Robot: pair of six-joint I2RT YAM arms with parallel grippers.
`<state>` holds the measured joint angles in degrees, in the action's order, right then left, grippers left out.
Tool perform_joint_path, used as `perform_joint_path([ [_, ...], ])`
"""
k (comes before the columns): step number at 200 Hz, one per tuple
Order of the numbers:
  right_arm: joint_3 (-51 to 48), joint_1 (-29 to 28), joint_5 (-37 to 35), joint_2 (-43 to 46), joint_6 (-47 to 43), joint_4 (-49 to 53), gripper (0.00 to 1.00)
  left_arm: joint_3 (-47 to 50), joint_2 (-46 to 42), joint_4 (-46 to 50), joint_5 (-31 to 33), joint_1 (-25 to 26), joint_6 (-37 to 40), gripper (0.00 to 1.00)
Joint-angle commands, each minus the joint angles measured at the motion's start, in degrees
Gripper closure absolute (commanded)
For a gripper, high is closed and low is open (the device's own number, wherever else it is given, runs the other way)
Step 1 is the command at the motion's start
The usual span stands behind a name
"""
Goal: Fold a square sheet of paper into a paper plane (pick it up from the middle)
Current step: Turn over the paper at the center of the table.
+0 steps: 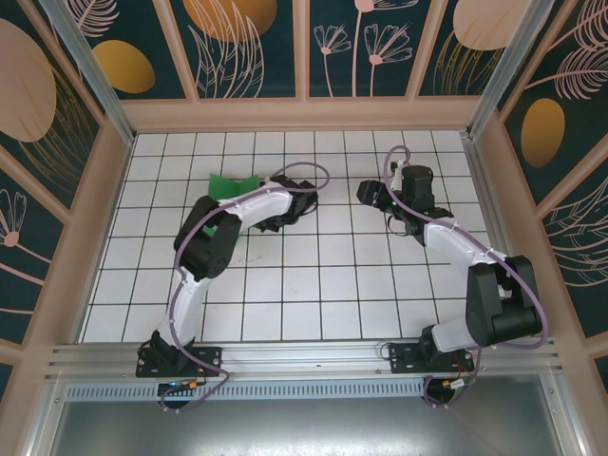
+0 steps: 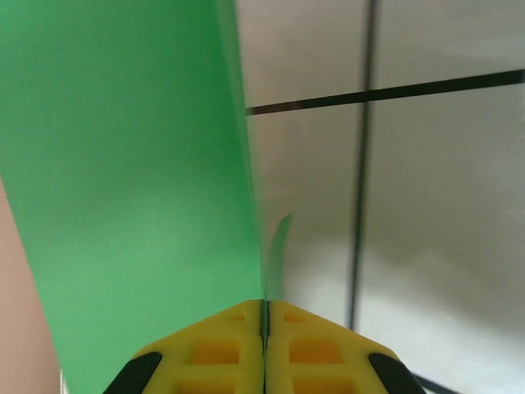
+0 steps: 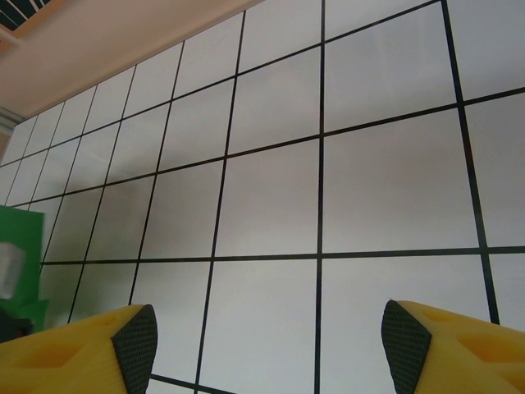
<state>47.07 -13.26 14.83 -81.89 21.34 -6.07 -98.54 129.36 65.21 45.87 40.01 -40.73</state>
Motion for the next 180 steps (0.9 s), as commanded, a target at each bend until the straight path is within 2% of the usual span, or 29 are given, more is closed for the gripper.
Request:
perform_joint_path([
  [1,-0.73,0.68,-0.42,0.6,-0.16,0.09,0.25,-4.12,2.46,-0.33,-1.07,0.77,0.67,0.91],
  [20,-0.63,0.84,-0.47,0.33,0.27,0.31,0.25,-4.98,3.09,-2.34,-2.64,0.77,1.92,0.87],
  [45,-1.02,1.8,0.81,-0.51,2.48,-0.25,0.27,-5.26,2.83,-3.89,-3.71,0.76,3.76,0.72],
  [59,-1.06,2.86,2.15,-1.4,3.68,-0.49,0.28,-5.22,2.27,-5.6,-5.18,0.77,4.7,0.68],
  [105,-1.64,4.98,4.42,-1.92,5.64,-1.33,0.28,-2.35,-1.54,-17.14,-16.33,0.76,8.13,0.57],
  [153,-1.66,5.08,5.39,-2.47,6.05,-1.84,0.29,-1.3,-2.59,-20.91,-22.25,0.77,8.96,0.55],
  [168,-1.59,5.07,5.42,-2.8,6.08,-2.0,0.29,-0.67,-5.27,-24.02,-27.08,0.77,9.59,0.53],
  [180,-1.46,5.06,5.69,-3.08,6.08,-2.35,0.29,1.22,-8.54,-28.67,-33.46,0.77,10.2,0.47],
])
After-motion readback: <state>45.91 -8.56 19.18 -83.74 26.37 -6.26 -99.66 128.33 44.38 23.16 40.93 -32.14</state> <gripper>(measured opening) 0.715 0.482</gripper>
